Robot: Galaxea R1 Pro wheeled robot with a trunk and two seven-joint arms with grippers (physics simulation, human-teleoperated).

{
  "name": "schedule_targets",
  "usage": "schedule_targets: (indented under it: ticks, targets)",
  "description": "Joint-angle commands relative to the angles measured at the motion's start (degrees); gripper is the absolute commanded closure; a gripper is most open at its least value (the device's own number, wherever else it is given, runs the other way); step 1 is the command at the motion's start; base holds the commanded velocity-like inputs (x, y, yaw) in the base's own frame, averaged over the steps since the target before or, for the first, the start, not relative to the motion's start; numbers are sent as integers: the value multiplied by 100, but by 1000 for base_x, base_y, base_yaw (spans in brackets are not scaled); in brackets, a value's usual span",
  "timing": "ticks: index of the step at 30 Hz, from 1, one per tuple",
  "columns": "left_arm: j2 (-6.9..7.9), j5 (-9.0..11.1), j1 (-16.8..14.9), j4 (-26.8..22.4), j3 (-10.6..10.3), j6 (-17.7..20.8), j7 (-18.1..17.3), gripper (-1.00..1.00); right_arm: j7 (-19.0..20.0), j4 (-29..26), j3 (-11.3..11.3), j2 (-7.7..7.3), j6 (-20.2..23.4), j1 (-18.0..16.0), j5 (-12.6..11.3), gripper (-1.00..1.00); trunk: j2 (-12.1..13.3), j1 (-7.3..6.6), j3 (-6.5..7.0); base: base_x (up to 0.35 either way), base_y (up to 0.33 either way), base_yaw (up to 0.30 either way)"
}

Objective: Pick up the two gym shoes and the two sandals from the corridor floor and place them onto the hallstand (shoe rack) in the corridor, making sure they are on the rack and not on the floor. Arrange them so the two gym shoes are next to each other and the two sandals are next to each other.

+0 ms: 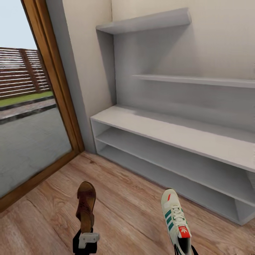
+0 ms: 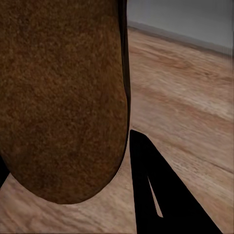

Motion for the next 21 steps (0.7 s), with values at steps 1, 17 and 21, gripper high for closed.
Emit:
schedule_targets:
  ticks: [1, 17, 21]
  targets:
    - [-4, -82, -2, 2, 14, -13, 35, 100, 0, 4, -38, 3, -18, -4, 56, 100, -2, 0, -4, 122, 244, -265]
    - [-4, -82, -2, 2, 14, -20, 33, 100, 1, 4, -38, 3, -18, -4, 59, 100, -2, 0, -4, 80, 241, -265]
    - [-4, -78, 2, 2, 14, -14, 33, 100, 1, 4, -38, 3, -18, -4, 58, 100, -2, 0, -4, 4, 221, -265]
